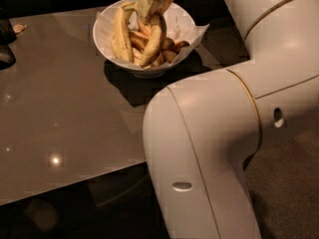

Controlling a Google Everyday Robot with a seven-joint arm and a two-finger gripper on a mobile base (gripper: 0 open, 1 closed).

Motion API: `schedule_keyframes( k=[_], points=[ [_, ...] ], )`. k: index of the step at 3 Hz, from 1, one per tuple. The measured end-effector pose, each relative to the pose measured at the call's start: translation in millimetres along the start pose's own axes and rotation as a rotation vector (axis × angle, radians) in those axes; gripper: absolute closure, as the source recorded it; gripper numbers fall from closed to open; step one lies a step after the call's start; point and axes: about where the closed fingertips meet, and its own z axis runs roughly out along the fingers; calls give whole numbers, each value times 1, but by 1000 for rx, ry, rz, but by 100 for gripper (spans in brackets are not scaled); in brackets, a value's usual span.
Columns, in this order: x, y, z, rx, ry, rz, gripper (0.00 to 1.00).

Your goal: Pick banana from white bowl

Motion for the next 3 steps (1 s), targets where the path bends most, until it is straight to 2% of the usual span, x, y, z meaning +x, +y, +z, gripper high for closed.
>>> schedule_keyframes(
  k=[2,3],
  points=[
    [12,20,-3,-70,-17,55,100],
    [30,36,-1,-116,-32,54,100]
  ],
)
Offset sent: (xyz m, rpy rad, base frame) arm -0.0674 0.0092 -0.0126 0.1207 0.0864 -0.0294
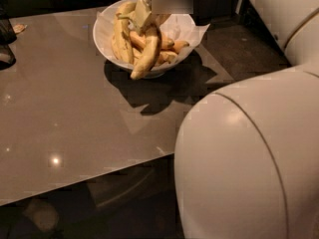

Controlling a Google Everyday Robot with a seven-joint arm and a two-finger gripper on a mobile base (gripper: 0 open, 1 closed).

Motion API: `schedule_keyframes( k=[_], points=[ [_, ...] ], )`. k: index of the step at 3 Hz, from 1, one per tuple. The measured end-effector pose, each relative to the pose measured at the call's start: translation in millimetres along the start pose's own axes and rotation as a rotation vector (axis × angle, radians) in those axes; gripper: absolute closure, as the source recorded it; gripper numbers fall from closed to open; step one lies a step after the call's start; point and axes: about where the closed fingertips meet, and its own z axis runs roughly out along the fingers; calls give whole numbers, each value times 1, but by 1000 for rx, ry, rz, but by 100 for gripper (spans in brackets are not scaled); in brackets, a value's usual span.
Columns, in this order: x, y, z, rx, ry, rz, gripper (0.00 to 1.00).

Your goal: Pick banana from white bowl

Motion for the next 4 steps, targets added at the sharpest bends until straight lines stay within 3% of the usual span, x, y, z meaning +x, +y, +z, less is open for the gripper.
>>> schedule_keyframes(
  k=[1,2,3,4],
  points=[
    [0,0,0,0,0,0,100],
    [10,14,0,-21,3,14,100],
    [40,56,0,-48,-19,66,100],
    [45,58,1,-50,-13,69,100]
  ],
)
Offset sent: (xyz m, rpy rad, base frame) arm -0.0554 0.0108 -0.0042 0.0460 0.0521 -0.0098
